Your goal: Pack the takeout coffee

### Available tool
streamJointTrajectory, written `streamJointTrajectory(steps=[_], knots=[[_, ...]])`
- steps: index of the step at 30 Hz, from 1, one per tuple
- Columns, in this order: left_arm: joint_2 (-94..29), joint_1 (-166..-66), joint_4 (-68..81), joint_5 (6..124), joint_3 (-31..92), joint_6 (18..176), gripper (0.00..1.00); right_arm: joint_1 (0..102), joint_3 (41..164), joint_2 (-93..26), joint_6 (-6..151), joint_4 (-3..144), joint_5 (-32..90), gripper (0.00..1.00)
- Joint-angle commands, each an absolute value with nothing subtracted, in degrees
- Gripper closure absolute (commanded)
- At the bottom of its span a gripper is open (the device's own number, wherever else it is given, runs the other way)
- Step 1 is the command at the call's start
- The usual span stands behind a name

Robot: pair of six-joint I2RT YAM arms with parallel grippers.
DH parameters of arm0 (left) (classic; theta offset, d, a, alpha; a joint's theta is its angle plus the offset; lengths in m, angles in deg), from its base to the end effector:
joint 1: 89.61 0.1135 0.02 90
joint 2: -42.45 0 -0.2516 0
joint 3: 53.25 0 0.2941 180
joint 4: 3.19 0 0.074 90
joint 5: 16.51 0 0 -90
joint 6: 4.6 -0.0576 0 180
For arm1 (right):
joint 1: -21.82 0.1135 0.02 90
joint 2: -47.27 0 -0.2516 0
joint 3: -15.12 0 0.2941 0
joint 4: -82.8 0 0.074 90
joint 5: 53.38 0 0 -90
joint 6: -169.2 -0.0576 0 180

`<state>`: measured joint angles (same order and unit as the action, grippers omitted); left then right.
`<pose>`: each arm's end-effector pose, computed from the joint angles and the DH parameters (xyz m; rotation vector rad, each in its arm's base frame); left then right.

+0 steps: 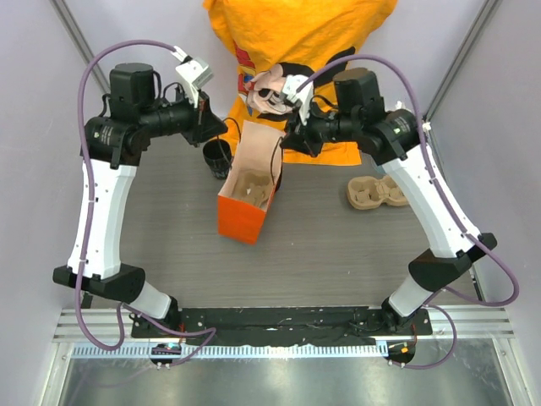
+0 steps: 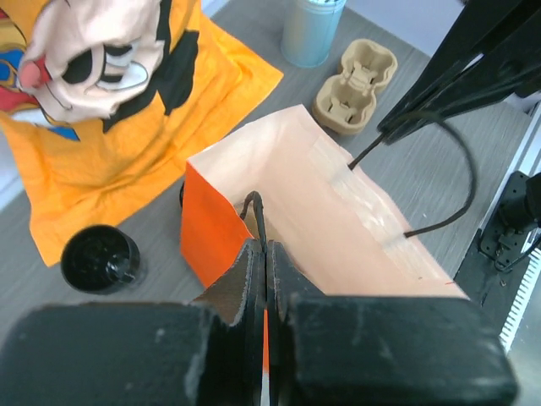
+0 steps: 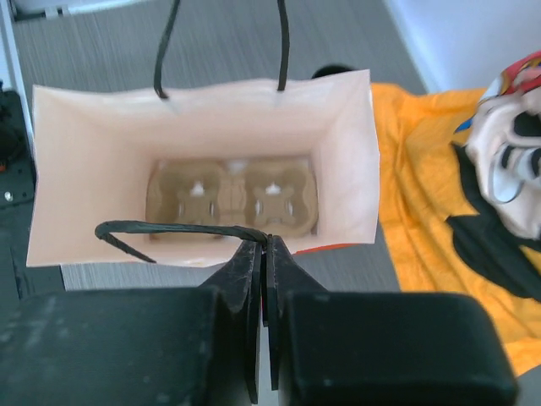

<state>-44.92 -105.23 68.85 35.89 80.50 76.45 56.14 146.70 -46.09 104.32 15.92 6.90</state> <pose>0.2979 -0.1198 0.5259 0.8224 1.8153 -0.7336 0.2933 0.2348 0.4871 -1.2863 1.6077 0.6346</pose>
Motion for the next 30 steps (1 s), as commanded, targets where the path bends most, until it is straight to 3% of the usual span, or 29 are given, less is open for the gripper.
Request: streamJointTrajectory(steps=[1,6,11,17,24,30], knots=[[-44.83,-105.78,67.82,33.68,85.08,77.75,1.0,56.01,155.55,-42.82,100.91,16.8,6.21,0.95],[-44.3,-105.87,67.91,31.84,87.02,78.72,0.99,56.01,161.36,-42.47,100.29,13.9,5.24,0.95],[-43.16,-105.96,68.52,29.47,85.44,78.81,0.99,55.92,158.3,-40.36,100.81,12.58,5.15,0.95],[-41.84,-106.66,69.66,25.86,80.88,77.58,0.98,56.01,149.96,-36.67,102.22,11.35,4.98,0.95],[-38.15,-110.17,67.47,28.84,61.2,74.59,0.98,56.01,123.44,-32.27,103.11,15.74,1.73,0.94],[-39.2,-110.26,67.73,30.25,64.94,74.5,0.97,56.01,127.43,-33.23,102.66,16.62,2.61,0.94]])
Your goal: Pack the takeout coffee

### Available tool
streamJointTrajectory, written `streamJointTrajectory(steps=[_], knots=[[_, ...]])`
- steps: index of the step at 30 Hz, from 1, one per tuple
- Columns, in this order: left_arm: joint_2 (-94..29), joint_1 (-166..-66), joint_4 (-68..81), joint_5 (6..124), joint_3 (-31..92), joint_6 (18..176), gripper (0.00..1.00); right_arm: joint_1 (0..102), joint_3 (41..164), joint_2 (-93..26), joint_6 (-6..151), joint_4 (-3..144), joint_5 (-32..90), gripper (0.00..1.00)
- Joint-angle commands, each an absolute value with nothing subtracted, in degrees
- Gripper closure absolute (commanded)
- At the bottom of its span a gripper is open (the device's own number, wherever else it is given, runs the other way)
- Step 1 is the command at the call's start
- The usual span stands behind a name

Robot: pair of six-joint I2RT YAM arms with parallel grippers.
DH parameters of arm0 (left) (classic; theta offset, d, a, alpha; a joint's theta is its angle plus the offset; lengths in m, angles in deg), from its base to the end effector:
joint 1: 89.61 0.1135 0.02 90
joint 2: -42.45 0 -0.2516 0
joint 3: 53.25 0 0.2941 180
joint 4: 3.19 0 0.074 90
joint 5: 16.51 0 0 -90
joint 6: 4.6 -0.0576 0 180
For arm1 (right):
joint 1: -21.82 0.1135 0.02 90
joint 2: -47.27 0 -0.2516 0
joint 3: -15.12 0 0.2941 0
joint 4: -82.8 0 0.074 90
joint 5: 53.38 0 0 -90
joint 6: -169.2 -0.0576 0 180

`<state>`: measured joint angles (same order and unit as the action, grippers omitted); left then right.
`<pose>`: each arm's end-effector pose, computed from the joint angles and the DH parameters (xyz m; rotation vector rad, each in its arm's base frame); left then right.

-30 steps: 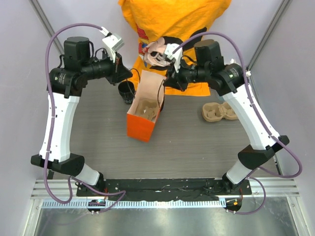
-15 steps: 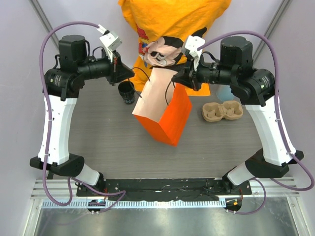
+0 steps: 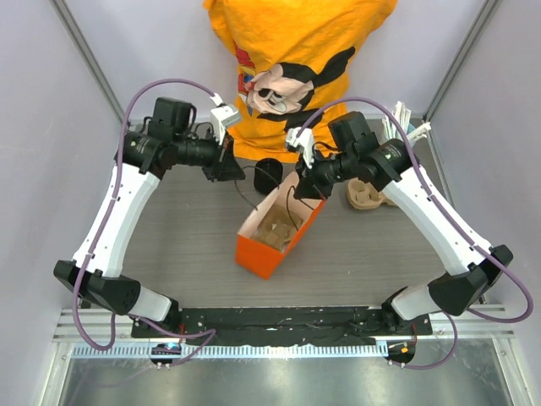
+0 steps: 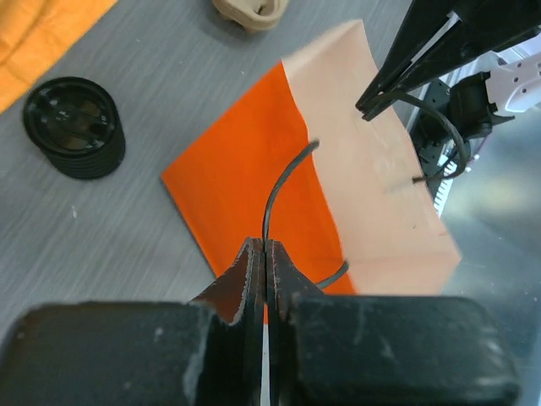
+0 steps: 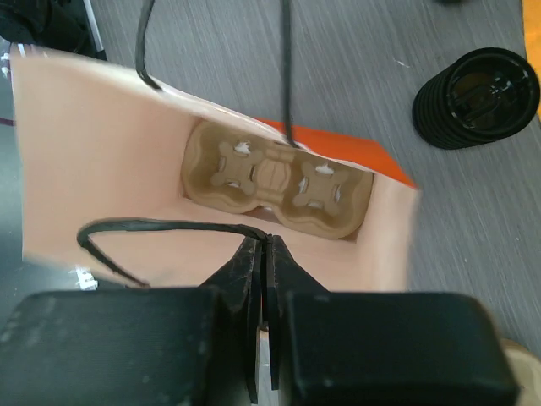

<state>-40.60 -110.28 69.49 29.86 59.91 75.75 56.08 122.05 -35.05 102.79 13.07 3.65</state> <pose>0.2940 -0.1534 0.4325 0.9545 2.0346 -0.9753 0.2634 0.2174 0.3986 -1.3625 1.8827 0.7683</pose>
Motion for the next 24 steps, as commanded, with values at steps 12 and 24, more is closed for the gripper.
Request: streamJointTrajectory(steps=[12,24], knots=[[-43.33,-110.26,71.95,32.71,82.35,73.27,0.95,56.01,145.89,-37.01,102.22,12.32,3.57,0.94],[-42.19,-110.26,71.78,31.84,79.65,73.62,0.94,56.01,142.58,-35.61,102.93,11.08,2.78,0.93]])
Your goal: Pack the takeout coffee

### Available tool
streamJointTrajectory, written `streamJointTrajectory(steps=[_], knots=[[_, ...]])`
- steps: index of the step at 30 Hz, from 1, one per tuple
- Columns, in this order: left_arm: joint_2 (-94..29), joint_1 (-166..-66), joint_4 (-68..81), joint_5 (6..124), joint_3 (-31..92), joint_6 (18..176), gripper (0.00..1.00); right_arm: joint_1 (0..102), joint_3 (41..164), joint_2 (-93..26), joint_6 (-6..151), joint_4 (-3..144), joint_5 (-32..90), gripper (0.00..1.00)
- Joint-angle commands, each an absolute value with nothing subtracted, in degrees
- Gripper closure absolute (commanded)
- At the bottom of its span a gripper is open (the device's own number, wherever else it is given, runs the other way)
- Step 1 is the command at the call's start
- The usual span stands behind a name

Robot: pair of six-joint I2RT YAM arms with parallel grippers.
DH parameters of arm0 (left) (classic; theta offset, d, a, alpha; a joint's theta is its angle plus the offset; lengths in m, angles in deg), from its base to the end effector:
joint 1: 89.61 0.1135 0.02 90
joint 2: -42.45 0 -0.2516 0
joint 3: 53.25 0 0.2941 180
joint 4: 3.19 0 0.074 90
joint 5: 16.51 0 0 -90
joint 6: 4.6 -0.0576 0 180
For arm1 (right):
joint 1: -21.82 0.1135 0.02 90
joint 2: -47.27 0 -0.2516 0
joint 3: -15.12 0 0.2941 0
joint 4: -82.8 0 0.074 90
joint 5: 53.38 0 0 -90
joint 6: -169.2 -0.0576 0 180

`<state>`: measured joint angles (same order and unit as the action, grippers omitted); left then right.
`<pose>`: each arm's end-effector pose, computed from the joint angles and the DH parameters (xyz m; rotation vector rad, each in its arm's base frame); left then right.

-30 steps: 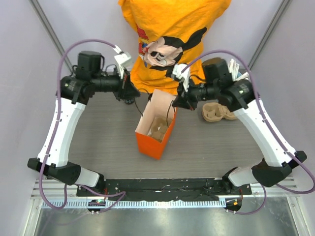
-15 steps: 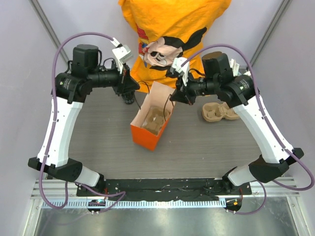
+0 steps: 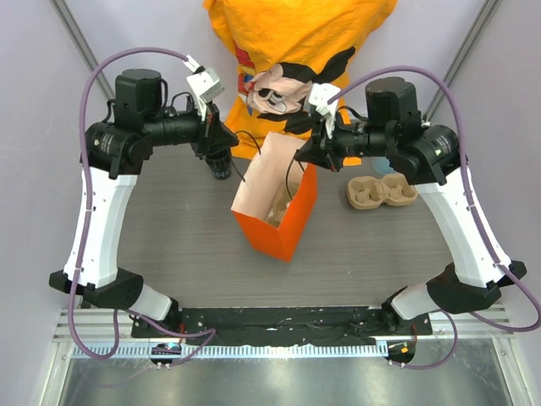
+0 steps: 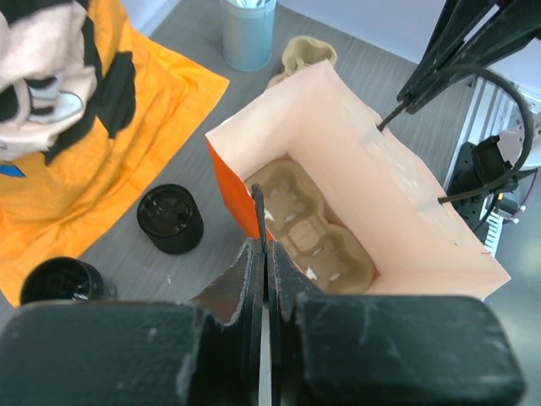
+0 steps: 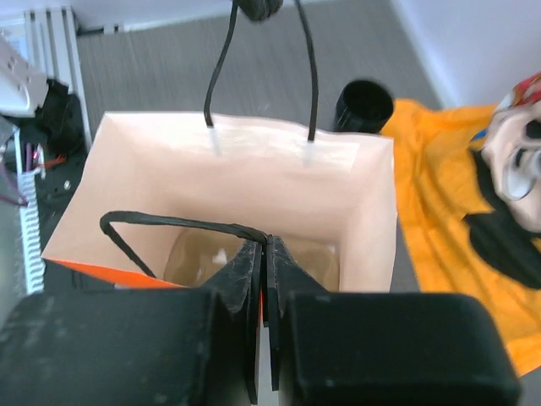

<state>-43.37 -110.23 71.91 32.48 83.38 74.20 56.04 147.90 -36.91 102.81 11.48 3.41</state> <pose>0.2624 -0.1391 0.5441 0.9711 1.7173 -0.8165 0.2317 0.1957 0.5372 -1.2644 1.4995 0.6896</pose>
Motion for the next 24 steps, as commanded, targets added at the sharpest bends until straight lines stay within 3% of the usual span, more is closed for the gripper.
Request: streamJointTrajectory(steps=[1,5,10,12,13,14,16,17,22,24], knots=[[-41.84,-110.26,70.99,31.66,77.9,73.62,0.94,55.92,137.95,-35.18,103.1,11.52,2.69,0.93],[-39.91,-110.35,67.13,29.99,65.0,74.93,0.94,56.01,127.63,-32.45,103.19,14.68,2.6,0.9],[-39.64,-110.44,66.5,30.33,62.58,74.59,0.87,56.01,126.03,-32.36,102.49,15.92,2.96,0.84],[-39.73,-110.44,67.12,31.39,65.21,74.15,0.75,56.01,128.65,-33.15,102.49,15.57,3.04,0.76],[-39.82,-110.44,67.38,32.09,66.09,73.89,0.66,56.01,129.63,-33.5,102.66,15.22,2.96,0.64],[-39.82,-110.44,67.73,32.45,67.06,73.8,0.55,56.01,130.51,-33.76,102.84,14.61,2.96,0.58],[-39.82,-110.35,68.26,33.32,69.35,73.53,0.48,56.01,133.67,-34.55,103.63,13.73,3.22,0.44],[-39.9,-110.44,68.52,33.76,69.96,73.45,0.4,56.01,134.9,-34.82,103.8,12.77,3.39,0.41],[-40.34,-110.44,70.02,34.82,73.48,72.13,0.17,56.18,143.95,-36.66,103.99,9.42,4.88,0.22],[-40.52,-110.35,69.93,34.82,73.57,72.13,0.13,56.27,145.81,-37.01,102.93,9.33,6.64,0.16]])
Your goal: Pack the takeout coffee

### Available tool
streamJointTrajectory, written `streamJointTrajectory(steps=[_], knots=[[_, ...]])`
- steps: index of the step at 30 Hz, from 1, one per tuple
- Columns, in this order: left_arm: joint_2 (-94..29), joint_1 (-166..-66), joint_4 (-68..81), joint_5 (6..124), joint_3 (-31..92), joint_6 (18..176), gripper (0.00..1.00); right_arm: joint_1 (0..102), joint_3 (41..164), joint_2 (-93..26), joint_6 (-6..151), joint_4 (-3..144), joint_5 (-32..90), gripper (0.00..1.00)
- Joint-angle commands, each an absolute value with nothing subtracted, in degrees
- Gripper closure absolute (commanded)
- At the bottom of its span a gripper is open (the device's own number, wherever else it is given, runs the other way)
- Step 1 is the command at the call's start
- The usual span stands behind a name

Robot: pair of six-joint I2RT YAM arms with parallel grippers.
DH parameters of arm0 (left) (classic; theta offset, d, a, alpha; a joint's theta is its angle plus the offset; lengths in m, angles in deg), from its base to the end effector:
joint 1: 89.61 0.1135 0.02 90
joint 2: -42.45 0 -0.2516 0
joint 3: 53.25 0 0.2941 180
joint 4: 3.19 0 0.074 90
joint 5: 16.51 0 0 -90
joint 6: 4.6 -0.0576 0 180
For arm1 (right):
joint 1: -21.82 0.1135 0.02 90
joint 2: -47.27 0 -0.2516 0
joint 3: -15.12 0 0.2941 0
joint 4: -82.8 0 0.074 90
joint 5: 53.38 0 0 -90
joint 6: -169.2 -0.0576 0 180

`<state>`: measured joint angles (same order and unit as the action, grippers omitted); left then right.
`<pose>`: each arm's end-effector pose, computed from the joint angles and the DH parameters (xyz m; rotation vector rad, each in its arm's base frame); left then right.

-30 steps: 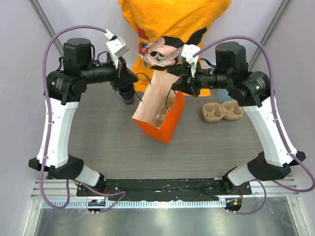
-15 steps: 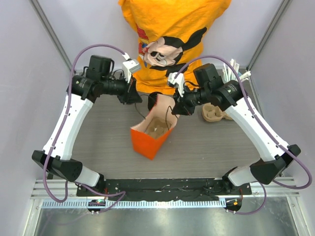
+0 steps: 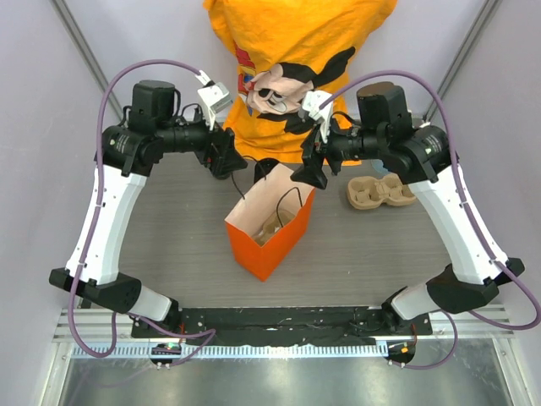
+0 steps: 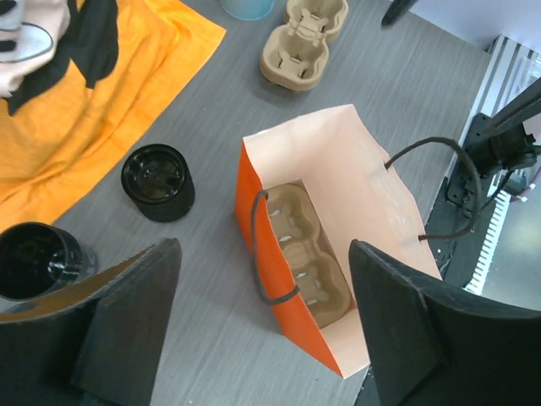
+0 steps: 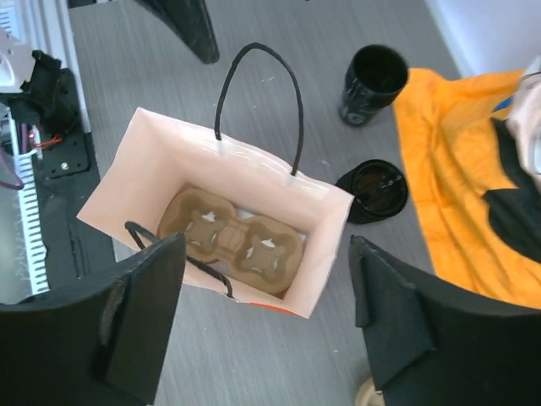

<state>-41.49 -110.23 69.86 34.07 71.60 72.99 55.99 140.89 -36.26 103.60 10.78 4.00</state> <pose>0.2829 -0.1455 0.4933 0.9733 1.8526 -0.8148 0.2438 0.2030 0.5004 -1.3027 1.6135 0.6970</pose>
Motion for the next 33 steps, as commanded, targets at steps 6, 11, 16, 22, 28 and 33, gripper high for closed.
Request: streamJointTrajectory(steps=[6,11,16,22,28,33], knots=[[-41.05,-110.44,69.67,35.26,73.04,72.13,0.0,59.96,147.21,-38.86,101.26,7.66,17.54,0.0],[-41.13,-110.35,69.49,35.88,73.04,72.04,0.0,61.98,149.59,-40.53,101.69,4.93,19.92,0.0],[-40.96,-110.35,69.49,37.28,73.04,71.6,0.0,63.48,150.9,-41.23,102.13,3.88,20.45,0.0],[-41.05,-110.44,69.49,37.54,72.96,71.6,0.0,64.53,151.44,-41.94,102.75,3.35,20.97,0.01],[-41.22,-110.44,69.4,37.2,72.43,71.6,0.0,64.8,151.61,-41.76,103.19,3.0,20.71,0.0],[-41.4,-110.44,68.88,37.11,71.55,71.6,0.0,64.88,151.7,-41.68,103.28,2.91,19.92,0.0]])
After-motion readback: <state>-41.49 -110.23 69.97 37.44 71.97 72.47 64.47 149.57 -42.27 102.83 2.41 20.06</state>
